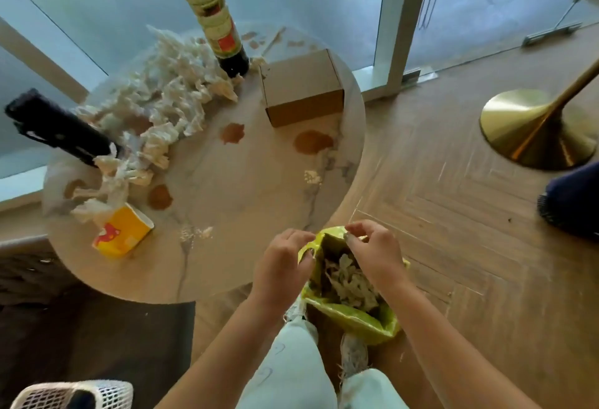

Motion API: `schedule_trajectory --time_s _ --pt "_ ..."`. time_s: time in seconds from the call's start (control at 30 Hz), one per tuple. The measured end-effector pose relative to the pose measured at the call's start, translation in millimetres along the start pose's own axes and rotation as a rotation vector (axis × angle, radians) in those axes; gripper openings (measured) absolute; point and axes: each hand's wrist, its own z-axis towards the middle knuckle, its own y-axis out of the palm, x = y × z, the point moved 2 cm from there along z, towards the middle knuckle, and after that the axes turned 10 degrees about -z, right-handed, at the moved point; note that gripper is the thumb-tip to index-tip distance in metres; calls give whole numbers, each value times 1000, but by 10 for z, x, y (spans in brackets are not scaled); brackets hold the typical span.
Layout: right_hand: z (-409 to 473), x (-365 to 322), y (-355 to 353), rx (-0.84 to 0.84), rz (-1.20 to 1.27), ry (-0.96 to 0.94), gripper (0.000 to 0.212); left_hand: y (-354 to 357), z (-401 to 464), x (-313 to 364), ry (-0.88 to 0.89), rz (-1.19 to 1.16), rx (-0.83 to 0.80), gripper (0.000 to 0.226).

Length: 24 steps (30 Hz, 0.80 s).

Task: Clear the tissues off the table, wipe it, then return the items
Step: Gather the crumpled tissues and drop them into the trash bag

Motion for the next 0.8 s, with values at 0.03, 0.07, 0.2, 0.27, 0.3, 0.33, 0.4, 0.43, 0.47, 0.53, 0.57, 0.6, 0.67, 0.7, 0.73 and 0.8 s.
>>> schedule_trajectory --time_s 0.03,0.07,0.2,0.27,0.3,0.33,0.4,0.43,0.47,0.53,0.57,0.6,0.67,0.7,0.73,0.8 --pt "70 -210 -18 16 -7 -80 16 -142 66 -16 -3 -8 43 26" --pt "158 -415 -35 35 -7 -144 17 -287 154 -30 0 -12 89 26" --pt "640 -1210 -40 97 2 -322 16 -872 647 -146 9 -33 233 26" --pt "939 -1558 -4 121 -29 -393 16 -1099 963 -263 19 -28 263 25" --pt "1110 -1715 16 144 -43 -411 16 -1193 1140 -339 20 -28 272 26" --pt "1293 -1864 43 163 -57 -420 17 -1281 1324 -413 24 -31 283 26" --pt "1659 -2128 124 179 -93 -439 18 -1429 1687 -584 30 -44 294 25" --pt "1844 -2246 171 185 -114 -448 18 -1493 1865 -669 22 -56 290 24" --pt "2029 -2351 220 191 -139 -453 18 -1547 2038 -765 7 -63 280 24" --pt "2397 -2529 324 193 -196 -448 18 -1612 2385 -1015 -27 -48 233 25" --pt "2577 -2600 375 189 -228 -443 17 -1618 2562 -1165 -32 -15 209 26" --pt "2748 -2654 430 181 -263 -436 18 -1613 2729 -1307 -38 23 182 28" --pt "3074 -2731 543 158 -346 -413 20 -1603 3026 -1554 -85 84 126 32" --pt "3227 -2755 600 139 -398 -398 22 -1599 3146 -1645 -111 123 95 36" --pt "3375 -2770 662 116 -451 -381 24 -1595 3248 -1705 -131 177 57 41" --pt "3645 -2787 780 54 -546 -339 29 -1569 3422 -1806 -144 299 -18 50"
